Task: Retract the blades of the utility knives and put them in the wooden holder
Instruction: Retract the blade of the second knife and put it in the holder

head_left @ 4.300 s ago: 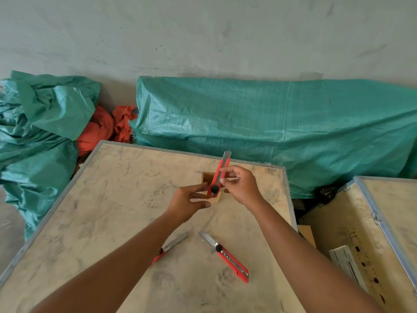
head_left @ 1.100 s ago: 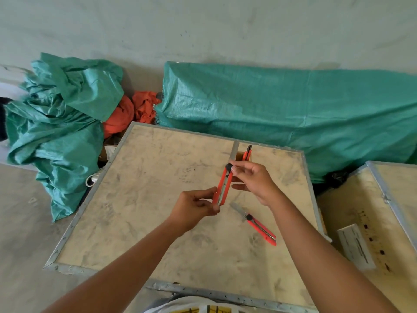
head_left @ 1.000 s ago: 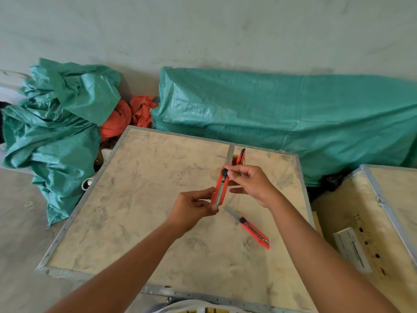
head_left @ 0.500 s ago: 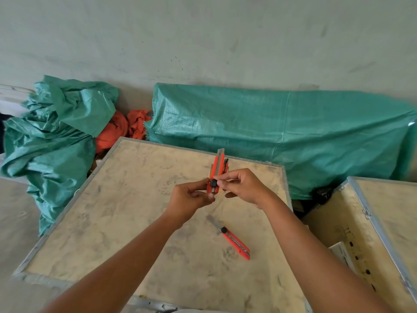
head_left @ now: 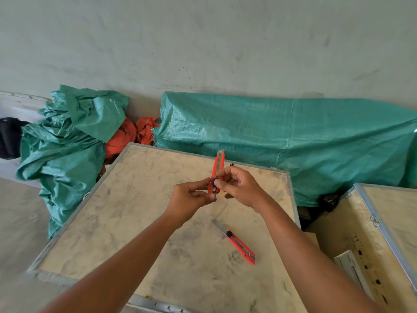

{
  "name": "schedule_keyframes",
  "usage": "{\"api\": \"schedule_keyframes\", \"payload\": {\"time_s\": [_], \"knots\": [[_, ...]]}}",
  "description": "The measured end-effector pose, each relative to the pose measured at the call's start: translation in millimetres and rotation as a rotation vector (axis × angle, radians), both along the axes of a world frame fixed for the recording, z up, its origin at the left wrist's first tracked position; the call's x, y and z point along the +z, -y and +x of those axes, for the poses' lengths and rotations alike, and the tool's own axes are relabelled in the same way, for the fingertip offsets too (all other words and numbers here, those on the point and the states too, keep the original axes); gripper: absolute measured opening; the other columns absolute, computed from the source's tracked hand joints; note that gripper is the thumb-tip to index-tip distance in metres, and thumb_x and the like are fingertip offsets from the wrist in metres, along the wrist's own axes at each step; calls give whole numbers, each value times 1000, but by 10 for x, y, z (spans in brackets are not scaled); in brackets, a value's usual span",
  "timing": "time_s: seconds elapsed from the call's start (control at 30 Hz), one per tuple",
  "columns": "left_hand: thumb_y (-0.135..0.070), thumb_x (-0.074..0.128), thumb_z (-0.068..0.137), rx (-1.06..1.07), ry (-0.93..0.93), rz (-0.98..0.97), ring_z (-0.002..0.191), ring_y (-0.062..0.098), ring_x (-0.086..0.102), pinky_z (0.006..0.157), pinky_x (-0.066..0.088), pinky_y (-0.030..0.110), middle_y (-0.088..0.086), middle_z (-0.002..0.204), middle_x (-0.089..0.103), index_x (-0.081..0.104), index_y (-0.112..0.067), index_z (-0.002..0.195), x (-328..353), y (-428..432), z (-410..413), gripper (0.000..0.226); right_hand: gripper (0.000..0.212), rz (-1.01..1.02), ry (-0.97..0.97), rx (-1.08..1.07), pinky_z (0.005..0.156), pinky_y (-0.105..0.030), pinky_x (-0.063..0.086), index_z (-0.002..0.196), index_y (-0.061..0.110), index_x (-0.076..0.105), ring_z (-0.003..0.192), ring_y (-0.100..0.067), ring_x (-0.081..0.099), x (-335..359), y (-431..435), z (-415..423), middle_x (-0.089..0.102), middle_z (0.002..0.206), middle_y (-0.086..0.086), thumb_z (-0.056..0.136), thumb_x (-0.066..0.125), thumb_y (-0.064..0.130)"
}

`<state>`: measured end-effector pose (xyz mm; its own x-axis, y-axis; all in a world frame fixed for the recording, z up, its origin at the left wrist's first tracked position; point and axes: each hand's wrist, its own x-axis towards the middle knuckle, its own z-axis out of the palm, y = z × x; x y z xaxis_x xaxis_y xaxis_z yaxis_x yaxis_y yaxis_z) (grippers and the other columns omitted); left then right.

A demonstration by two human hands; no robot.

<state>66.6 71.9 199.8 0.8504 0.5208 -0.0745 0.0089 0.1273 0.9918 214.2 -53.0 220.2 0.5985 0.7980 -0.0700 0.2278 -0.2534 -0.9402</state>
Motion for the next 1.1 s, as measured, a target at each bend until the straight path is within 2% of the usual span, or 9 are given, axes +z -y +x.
{"api": "schedule_keyframes", "payload": {"time_s": [0.1,0.27,0.33,0.5,0.57,0.67,0.8,0.93,1.1], "knots": [[6,79,76,-1,9,21,84,18,75,84,61,32,12,100,79,68,-10,123,16,-32,-25,50,29,7,-2,40,75,-33,64,123,26,72,95,-12,74,35,-4,-29,77,110,-3,95,71,17],[5,80,75,-3,6,34,88,23,76,86,61,36,12,99,79,69,-9,122,17,-65,-36,51,15,-4,103,-72,73,-39,61,92,21,72,84,-28,72,10,-57,-78,77,93,-5,83,84,25],[6,80,75,-5,9,45,87,23,76,84,61,34,10,99,79,69,-11,122,24,-77,-33,51,21,-7,154,-107,69,-38,58,85,21,68,71,-22,66,-11,-72,-76,74,85,-2,80,85,33],[6,80,75,-22,9,56,86,20,77,84,61,32,6,99,80,69,-15,121,17,-110,-11,51,34,25,39,-30,75,-27,62,125,26,71,88,-7,74,20,-17,-78,76,107,4,92,75,18],[5,80,75,-28,1,60,86,20,77,85,61,33,6,97,80,70,-14,121,-6,-117,4,51,27,23,70,-40,72,-25,59,116,21,77,82,-1,73,1,-25,-67,77,105,6,90,77,15],[4,81,74,-39,-10,59,87,21,76,87,61,35,9,95,80,69,-9,123,-31,-116,32,53,15,14,112,-107,70,-32,60,95,22,77,73,-7,68,-38,-45,-56,77,93,3,82,85,22],[5,81,74,-32,-17,45,84,18,76,85,61,33,7,95,80,69,-15,121,-59,-136,97,53,25,-4,185,-169,65,-35,56,75,22,65,66,-12,60,-114,-91,-22,70,78,-2,78,87,33],[6,79,75,-50,-30,40,84,19,77,81,61,29,4,100,80,68,-12,123,-103,-172,199,52,17,59,43,-194,69,-39,65,94,14,67,82,-26,73,-176,-111,54,74,94,-11,92,74,29],[8,78,76,-57,-84,50,83,25,77,78,62,28,-3,101,80,70,-15,120,-229,-215,375,50,21,35,3,-186,71,-37,67,120,13,70,95,-19,77,-283,-136,286,75,104,-6,101,61,12]]}}
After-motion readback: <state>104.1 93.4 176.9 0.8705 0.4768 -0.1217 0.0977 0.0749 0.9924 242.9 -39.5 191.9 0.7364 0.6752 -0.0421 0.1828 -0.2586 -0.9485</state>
